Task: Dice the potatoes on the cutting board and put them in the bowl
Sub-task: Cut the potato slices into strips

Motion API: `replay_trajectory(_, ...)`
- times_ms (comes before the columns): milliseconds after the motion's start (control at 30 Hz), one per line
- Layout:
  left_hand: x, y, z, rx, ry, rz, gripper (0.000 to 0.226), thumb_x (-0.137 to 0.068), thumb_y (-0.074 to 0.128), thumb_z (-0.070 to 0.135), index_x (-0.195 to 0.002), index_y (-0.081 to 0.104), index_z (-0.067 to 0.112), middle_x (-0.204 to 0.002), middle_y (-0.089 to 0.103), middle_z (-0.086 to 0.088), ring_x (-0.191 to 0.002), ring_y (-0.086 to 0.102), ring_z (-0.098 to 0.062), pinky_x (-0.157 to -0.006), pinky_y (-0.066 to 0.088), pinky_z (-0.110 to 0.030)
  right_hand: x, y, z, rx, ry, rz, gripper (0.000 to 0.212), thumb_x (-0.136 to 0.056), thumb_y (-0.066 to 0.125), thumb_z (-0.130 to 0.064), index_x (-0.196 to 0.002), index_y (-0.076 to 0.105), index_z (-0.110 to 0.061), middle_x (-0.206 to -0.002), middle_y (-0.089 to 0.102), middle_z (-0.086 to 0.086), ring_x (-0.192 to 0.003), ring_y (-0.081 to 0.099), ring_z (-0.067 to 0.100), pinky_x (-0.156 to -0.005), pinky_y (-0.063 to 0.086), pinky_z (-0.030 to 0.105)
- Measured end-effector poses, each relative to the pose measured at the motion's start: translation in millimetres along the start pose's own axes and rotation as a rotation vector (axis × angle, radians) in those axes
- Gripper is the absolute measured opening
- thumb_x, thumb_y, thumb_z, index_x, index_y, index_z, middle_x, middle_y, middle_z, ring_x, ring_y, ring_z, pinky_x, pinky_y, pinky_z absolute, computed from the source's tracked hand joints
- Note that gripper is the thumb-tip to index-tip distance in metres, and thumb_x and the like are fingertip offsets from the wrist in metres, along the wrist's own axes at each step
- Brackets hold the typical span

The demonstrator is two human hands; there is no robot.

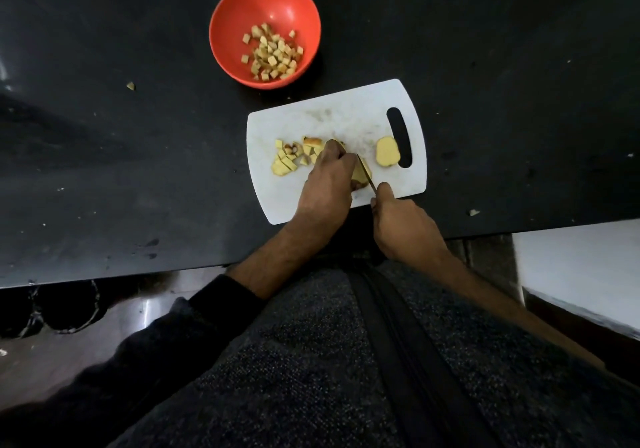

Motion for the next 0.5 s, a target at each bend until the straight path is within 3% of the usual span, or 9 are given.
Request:
replay_trajectory(167, -0.5, -2.1, -2.0, 0.074, -0.013, 0.013, 0.034, -0.084, 0.074, 0.008, -0.115, 0.065, -0.001, -0.115, 0.051, -0.016, -0.100, 0.056, -0.033, -0.080, 0.053, -0.046, -4.1, -0.3, -5.9, -0.027, 0.003, -0.003, 0.008, -0.100, 0.038, -0.021, -0.097, 0.032, -0.018, -0.080, 0.045, 0.002, -0.070, 0.046, 0.028, -0.062, 0.036, 0.041)
replay_trajectory(300, 0.1, -1.5, -5.4, 0.065, -0.044, 0.029, 0.030, -0.086, 0.071, 0.005, -0.115, 0.066, 0.001, -0.116, 0.052, -0.014, -0.098, 0.058, -0.033, -0.079, 0.053, -0.047, 10.6, 8.4, 7.0, 0.005, 0.051, -0.071, 0.012, -0.103, 0.036, -0.023, -0.095, 0.029, -0.017, -0.069, 0.040, 0.000, -0.067, 0.047, 0.030, -0.060, 0.035, 0.040)
replay_trajectory(500, 1.2, -0.8, -6.6, 0.009, -0.031, 0.034, 0.031, -0.087, 0.070, 0.004, -0.117, 0.065, 0.000, -0.117, 0.054, -0.014, -0.098, 0.059, -0.033, -0.079, 0.053, -0.046, 32.7, 15.5, 21.5, -0.014, 0.110, -0.114, 0.019, -0.105, 0.032, -0.033, -0.094, 0.026, -0.019, -0.078, 0.044, 0.008, -0.086, 0.058, 0.043, -0.066, 0.034, 0.040)
Point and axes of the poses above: each hand's wrist, its own x-axis away from the middle knuckle, its own y-axis out of the palm, z = x × y, the point moved 9 cm from there along -x, towards the middle knuckle
